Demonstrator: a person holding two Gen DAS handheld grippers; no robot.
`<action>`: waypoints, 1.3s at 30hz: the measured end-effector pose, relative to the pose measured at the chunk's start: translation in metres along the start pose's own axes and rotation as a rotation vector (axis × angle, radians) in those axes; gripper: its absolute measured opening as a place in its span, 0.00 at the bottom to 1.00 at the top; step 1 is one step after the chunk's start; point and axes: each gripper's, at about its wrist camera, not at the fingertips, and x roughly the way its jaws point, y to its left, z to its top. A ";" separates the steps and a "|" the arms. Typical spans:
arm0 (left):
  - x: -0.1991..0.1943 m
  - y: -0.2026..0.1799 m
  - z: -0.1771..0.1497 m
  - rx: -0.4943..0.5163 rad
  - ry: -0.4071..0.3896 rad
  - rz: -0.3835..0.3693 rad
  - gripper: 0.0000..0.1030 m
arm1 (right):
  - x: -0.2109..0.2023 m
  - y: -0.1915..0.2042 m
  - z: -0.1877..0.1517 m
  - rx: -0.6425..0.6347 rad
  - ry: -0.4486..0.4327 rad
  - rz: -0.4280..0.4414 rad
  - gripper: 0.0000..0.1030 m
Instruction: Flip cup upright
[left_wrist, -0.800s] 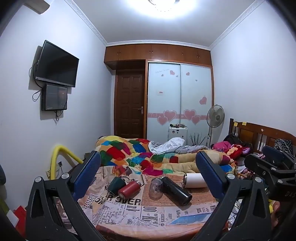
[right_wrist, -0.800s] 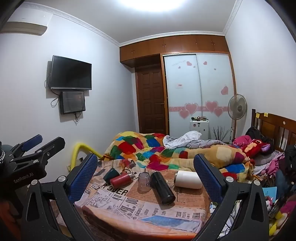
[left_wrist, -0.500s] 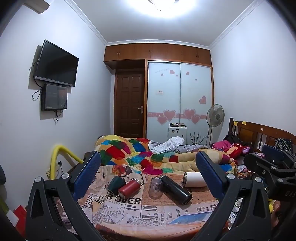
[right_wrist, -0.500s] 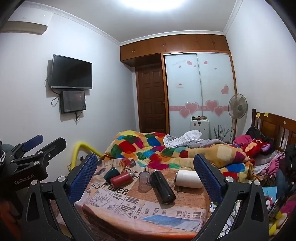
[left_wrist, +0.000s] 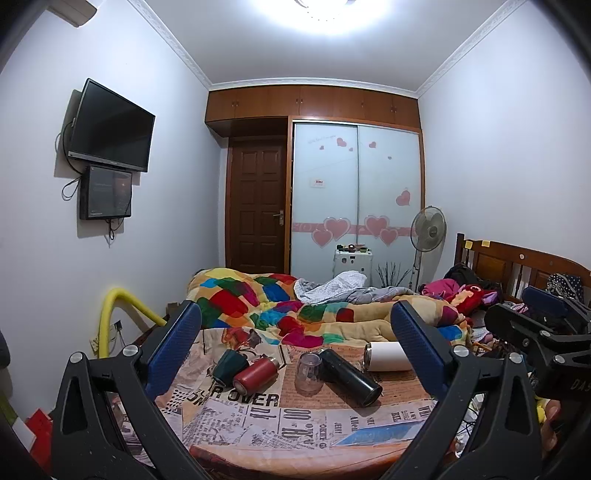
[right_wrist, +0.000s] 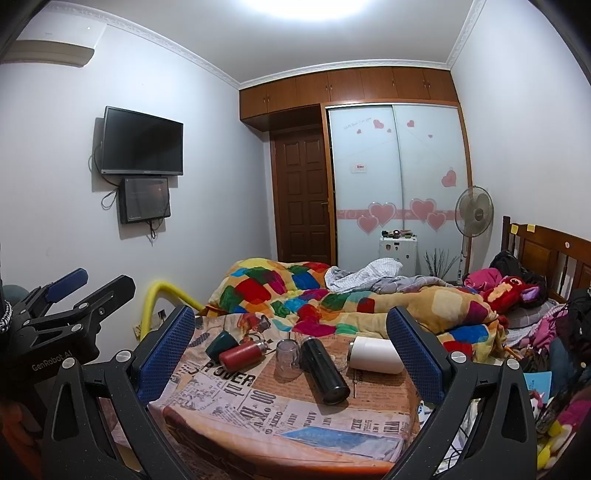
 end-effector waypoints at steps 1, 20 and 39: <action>0.000 0.000 -0.001 0.001 -0.001 0.001 1.00 | 0.000 0.000 0.000 0.000 0.000 -0.001 1.00; -0.001 0.001 0.000 0.000 -0.004 -0.008 1.00 | 0.000 -0.002 -0.002 -0.002 0.006 -0.001 1.00; -0.002 0.002 0.003 -0.002 -0.001 -0.012 1.00 | -0.005 -0.011 -0.011 -0.002 0.010 -0.004 1.00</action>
